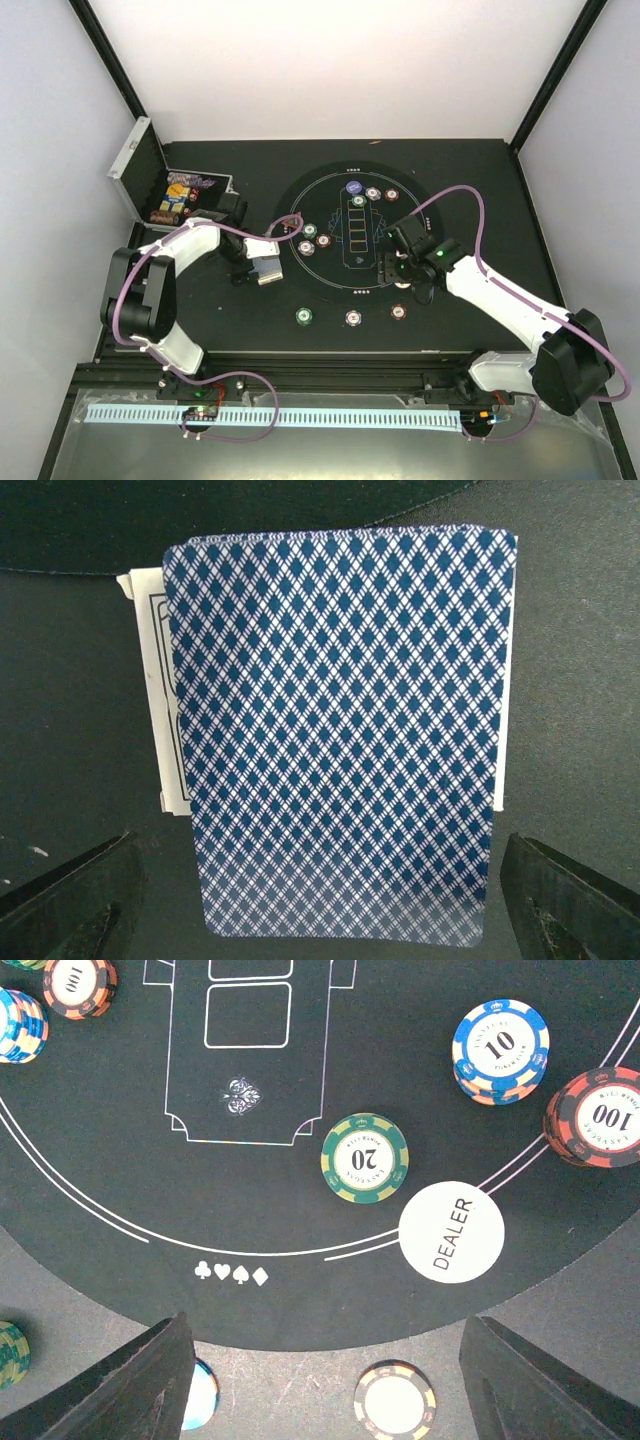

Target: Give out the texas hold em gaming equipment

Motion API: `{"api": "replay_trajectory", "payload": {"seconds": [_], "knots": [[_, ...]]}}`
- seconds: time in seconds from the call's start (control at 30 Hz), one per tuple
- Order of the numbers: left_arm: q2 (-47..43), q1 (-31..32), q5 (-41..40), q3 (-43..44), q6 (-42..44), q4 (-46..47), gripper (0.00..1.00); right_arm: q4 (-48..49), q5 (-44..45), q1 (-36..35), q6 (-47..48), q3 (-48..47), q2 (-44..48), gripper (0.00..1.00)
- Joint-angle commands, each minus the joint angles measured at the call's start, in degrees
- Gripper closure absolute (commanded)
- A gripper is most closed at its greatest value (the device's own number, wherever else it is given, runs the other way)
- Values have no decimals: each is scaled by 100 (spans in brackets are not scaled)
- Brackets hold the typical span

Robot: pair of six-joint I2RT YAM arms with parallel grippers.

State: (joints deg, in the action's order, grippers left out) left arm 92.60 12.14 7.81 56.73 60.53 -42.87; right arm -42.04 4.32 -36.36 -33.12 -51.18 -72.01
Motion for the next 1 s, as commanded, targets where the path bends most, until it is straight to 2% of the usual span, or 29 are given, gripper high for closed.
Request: {"api": "replay_trajectory", "payload": {"seconds": [0.0, 0.53, 0.97], "knots": [[98, 50, -34, -63, -35, 170, 1, -101, 26, -40, -1, -93, 109, 25], [213, 20, -161, -345, 15, 668, 1, -138, -61, -42, -23, -159, 73, 30], [286, -115, -26, -330, 134, 666, 1, -96, -121, -40, -45, -95, 75, 34]]}}
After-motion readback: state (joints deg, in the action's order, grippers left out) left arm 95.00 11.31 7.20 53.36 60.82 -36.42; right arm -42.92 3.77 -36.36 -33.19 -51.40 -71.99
